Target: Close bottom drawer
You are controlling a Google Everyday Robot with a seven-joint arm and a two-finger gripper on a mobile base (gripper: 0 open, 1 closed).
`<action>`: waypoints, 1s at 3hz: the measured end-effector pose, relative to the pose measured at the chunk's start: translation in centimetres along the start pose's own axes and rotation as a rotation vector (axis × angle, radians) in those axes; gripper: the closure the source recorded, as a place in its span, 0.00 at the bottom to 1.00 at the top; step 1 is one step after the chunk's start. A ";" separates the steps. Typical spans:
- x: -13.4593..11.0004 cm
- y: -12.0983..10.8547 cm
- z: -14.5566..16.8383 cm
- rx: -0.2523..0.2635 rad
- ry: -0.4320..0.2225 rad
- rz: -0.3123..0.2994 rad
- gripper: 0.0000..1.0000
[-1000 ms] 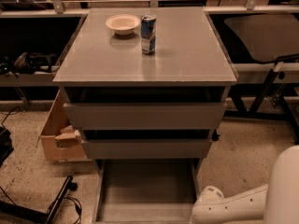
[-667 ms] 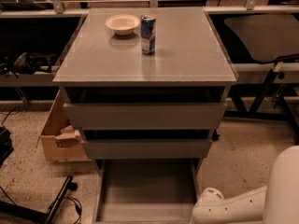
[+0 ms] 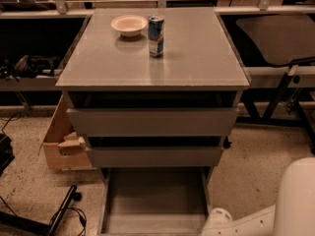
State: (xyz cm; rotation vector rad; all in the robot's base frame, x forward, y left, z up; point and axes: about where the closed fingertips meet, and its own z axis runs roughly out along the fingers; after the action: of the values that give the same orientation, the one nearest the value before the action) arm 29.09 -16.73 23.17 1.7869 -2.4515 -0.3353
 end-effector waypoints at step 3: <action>-5.1 2.1 12.9 0.048 -0.235 -0.042 1.00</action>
Offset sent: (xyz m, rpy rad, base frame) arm -0.0442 0.0857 -0.1448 0.2597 -0.1401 -0.0142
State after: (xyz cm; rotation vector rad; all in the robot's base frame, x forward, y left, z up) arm 26.20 -9.65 11.39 1.9214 -2.5982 -0.5226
